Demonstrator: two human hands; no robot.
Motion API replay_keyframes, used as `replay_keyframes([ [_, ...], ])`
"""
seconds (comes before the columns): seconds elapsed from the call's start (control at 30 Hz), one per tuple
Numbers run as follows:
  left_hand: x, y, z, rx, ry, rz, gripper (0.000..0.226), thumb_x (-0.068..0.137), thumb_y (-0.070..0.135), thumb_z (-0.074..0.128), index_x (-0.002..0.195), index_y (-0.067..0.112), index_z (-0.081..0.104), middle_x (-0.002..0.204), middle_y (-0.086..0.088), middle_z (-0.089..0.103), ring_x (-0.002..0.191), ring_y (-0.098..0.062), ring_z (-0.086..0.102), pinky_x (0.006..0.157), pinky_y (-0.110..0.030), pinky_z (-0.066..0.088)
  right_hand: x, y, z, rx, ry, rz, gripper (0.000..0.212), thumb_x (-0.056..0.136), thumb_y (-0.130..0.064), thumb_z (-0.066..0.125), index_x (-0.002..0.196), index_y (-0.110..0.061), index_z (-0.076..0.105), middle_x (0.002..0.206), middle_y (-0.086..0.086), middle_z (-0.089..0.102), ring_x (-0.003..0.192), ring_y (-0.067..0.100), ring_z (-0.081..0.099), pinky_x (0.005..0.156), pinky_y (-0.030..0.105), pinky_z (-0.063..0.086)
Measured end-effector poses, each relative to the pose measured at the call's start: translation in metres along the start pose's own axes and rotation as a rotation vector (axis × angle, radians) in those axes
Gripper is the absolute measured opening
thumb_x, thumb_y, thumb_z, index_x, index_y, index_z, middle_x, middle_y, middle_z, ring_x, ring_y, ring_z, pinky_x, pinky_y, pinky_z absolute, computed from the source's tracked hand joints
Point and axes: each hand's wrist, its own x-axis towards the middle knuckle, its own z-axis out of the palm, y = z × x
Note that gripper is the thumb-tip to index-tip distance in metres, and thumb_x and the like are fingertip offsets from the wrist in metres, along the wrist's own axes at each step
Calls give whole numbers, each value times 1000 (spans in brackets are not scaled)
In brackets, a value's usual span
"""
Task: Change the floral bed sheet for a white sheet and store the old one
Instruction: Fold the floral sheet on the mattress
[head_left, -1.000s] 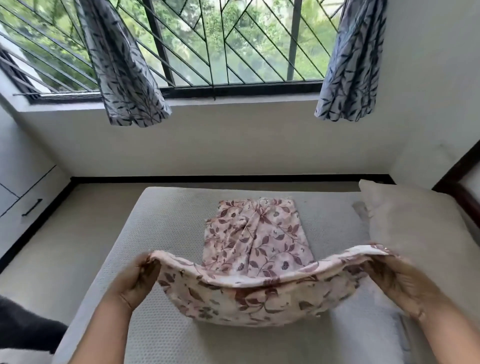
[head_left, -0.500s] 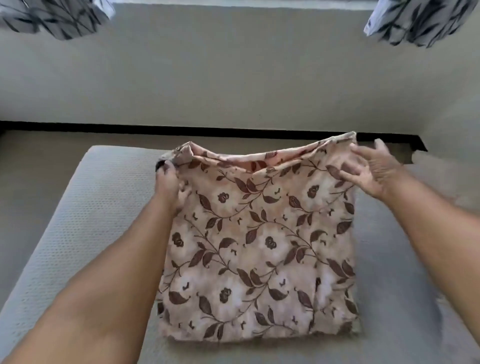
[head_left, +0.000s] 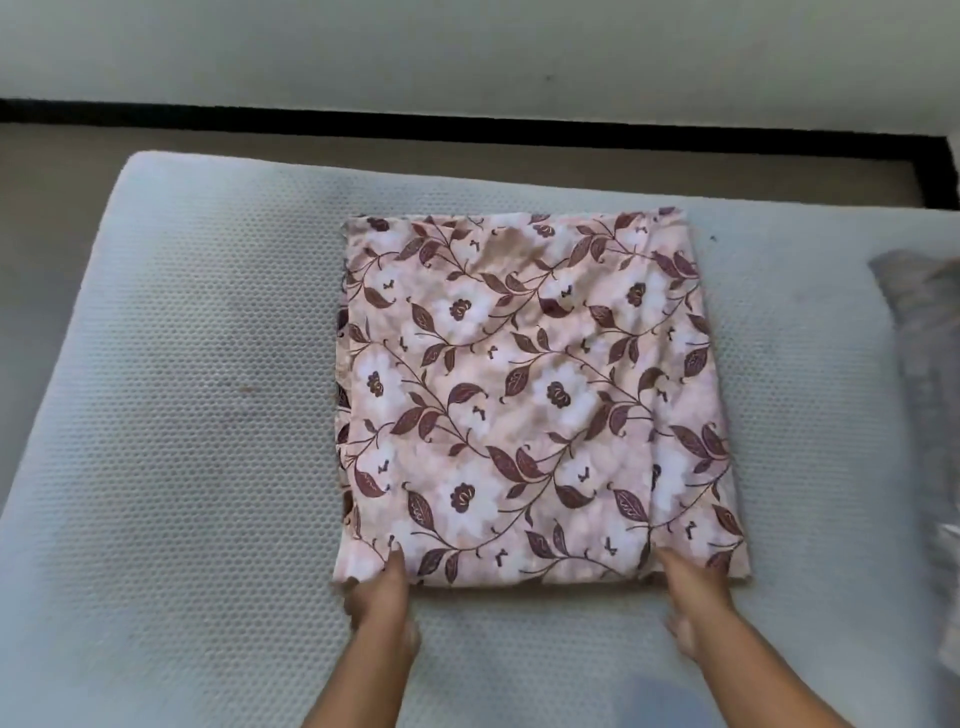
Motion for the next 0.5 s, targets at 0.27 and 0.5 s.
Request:
replay_keyframes([
  [0.27,6,13,22,-456,-268,-145,31,101,31,59,129,19,54,106,-7,68,81,-25,63,58,-40,60,96,-9,-18,491,-17,191,43,90,-35,72,130,-21,63,119,-1,71,94,22,72,71,39,58],
  [0.5,-103,140,-9,-750,-326,414,29,105,14,48,133,9,49,125,-16,65,103,-31,70,67,-44,59,-64,-175,-42,665,82,-352,19,100,-30,60,86,-17,63,101,0,73,76,6,70,77,31,61],
])
